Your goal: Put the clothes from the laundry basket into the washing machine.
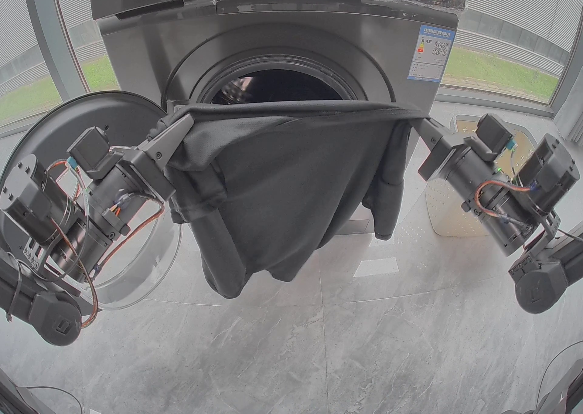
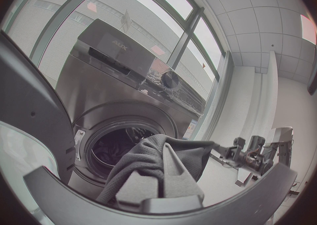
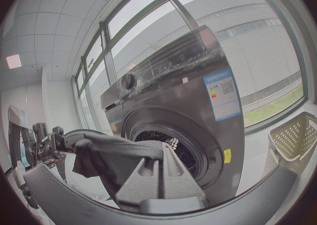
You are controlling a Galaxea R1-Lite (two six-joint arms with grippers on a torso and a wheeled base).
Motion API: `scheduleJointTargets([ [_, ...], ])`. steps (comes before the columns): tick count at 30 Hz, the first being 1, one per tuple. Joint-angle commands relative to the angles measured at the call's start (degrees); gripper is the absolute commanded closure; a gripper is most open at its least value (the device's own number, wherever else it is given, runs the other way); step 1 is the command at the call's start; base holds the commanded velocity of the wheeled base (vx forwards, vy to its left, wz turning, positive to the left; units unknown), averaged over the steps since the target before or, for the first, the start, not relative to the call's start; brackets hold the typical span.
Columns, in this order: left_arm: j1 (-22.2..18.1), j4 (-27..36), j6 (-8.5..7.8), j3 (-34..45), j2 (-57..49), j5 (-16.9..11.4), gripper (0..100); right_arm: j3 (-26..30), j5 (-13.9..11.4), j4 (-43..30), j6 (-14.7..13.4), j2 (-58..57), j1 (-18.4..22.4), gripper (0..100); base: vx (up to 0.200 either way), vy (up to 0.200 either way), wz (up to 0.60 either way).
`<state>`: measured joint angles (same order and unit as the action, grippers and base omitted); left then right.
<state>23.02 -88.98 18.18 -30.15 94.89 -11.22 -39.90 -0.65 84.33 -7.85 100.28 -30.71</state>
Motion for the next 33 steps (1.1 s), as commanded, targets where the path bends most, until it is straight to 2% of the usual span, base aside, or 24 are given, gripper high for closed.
scheduleJointTargets([
  [1, -0.2, -0.2, -0.42, 2.3, -0.6, 0.0, 100, -2.5, 0.2, -0.2, 0.0, -2.7, 0.6, 100, 0.0, 0.0, 0.0],
  [5, 0.3, -0.2, -1.74, 2.8, 0.0, 0.1, 100, -3.6, 0.4, -0.2, 0.0, -3.6, 1.1, 100, 0.0, 0.0, 0.0],
  [9, 0.3, -0.2, -2.53, 1.6, 1.3, 0.3, 100, -4.2, 1.7, -0.8, 0.0, -3.9, 0.6, 100, 0.0, 0.0, 0.0],
  [16, 1.2, -0.3, -3.15, -3.7, 7.1, 5.3, 100, -4.7, 2.6, -1.5, -0.1, -4.0, 1.2, 100, 0.0, 0.0, 0.0],
  [22, 0.5, -0.3, -3.23, -5.4, 7.1, 5.6, 100, -1.3, 2.3, -1.4, -0.1, -3.8, 2.3, 100, 0.0, 0.0, 0.0],
  [33, 0.8, -0.4, -3.32, -5.8, 6.7, 5.6, 100, -1.6, 2.2, -1.5, -0.1, -4.4, 2.4, 100, 0.0, 0.0, 0.0],
])
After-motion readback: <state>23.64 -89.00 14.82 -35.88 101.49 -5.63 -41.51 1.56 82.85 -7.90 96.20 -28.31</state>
